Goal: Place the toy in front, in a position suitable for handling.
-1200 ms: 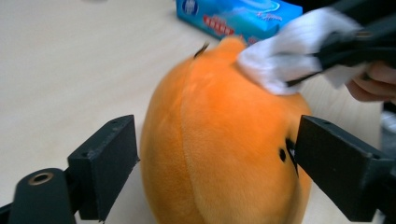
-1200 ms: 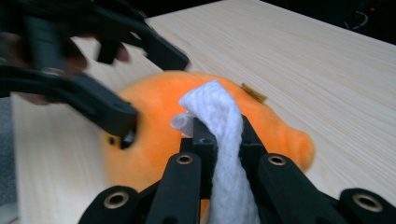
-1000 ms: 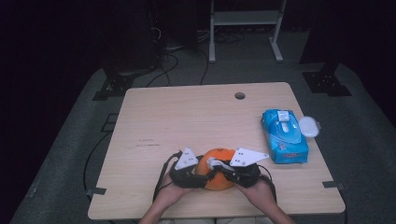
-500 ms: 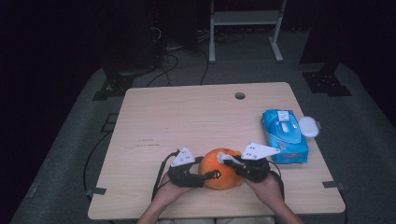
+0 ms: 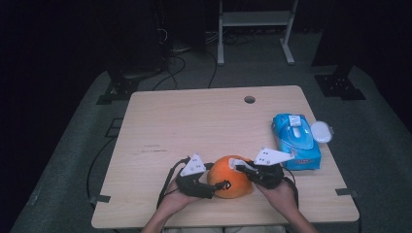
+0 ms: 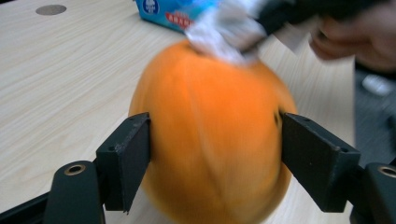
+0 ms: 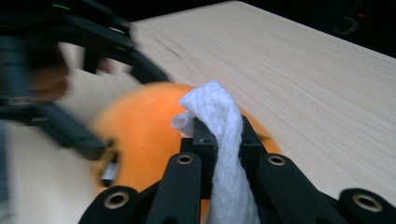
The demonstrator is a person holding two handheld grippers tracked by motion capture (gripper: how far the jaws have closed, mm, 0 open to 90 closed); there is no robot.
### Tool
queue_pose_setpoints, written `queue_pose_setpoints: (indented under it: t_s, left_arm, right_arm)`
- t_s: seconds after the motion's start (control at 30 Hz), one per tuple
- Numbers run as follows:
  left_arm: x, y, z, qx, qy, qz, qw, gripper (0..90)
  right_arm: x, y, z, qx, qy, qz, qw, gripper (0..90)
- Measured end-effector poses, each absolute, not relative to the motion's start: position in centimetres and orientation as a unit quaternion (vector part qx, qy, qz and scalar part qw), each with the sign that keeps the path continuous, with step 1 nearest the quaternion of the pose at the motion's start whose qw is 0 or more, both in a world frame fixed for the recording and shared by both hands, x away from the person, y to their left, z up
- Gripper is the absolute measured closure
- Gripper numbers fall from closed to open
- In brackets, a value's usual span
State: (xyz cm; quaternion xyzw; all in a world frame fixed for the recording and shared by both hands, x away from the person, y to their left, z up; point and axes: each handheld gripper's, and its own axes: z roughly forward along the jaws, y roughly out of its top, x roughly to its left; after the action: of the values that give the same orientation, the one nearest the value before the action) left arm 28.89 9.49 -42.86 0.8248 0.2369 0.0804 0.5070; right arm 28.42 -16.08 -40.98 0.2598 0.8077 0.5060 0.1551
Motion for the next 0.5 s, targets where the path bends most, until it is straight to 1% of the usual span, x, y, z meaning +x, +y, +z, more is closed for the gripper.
queue_pose_setpoints:
  t_s: [0.03, 0.13, 0.2, 0.3, 0.37, 0.43, 0.5]
  left_arm:
    - [28.8, 9.5, -43.0, 0.828, 0.233, 0.086, 0.503, 29.8]
    - [28.0, 8.9, -42.9, 0.838, 0.210, 0.116, 0.491, 36.6]
    - [27.6, 8.7, -42.8, 0.845, 0.197, 0.132, 0.480, 38.6]
    - [27.5, 8.9, -43.0, 0.848, 0.190, 0.135, 0.475, 40.5]
    - [27.7, 9.2, -43.0, 0.848, 0.191, 0.129, 0.477, 40.7]
    - [27.9, 9.2, -43.0, 0.846, 0.194, 0.118, 0.482, 39.1]
    - [28.2, 9.2, -42.6, 0.843, 0.207, 0.100, 0.487, 31.0]
  right_arm:
    - [28.0, -15.6, -40.9, 0.251, 0.810, 0.509, 0.149, 82.3]
    - [27.3, -13.9, -40.5, 0.223, 0.817, 0.509, 0.152, 82.3]
    - [27.1, -13.4, -40.3, 0.217, 0.817, 0.513, 0.149, 82.3]
    - [27.4, -13.8, -40.3, 0.224, 0.817, 0.506, 0.162, 82.3]
    - [28.1, -15.0, -40.3, 0.247, 0.810, 0.501, 0.177, 82.4]
    - [28.8, -16.2, -40.6, 0.272, 0.805, 0.499, 0.172, 82.3]
    - [28.8, -16.5, -40.9, 0.276, 0.804, 0.500, 0.166, 82.4]
